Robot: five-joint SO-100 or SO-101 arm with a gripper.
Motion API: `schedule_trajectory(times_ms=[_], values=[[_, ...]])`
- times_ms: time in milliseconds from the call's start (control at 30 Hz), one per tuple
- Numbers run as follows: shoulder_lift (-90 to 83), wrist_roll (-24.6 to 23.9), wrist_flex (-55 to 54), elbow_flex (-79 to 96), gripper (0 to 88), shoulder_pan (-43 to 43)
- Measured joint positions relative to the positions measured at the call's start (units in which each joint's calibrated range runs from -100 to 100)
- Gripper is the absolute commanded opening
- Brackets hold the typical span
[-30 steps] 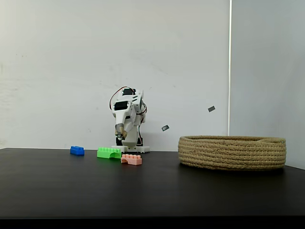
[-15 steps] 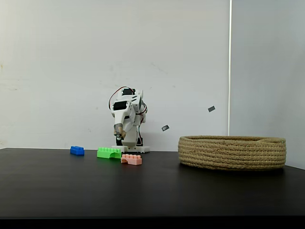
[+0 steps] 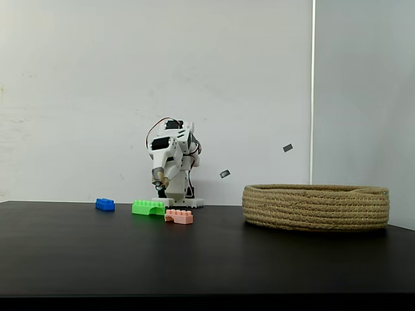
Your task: Place the lego blocks in the tray
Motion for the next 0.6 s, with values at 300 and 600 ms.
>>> schedule_trajectory(times_ms=[300, 600], values=[[9.3, -1.1, 13.2, -14.7, 21.7, 1.7], [35.5, -2.1, 2.8, -19.9, 29.1, 2.0]])
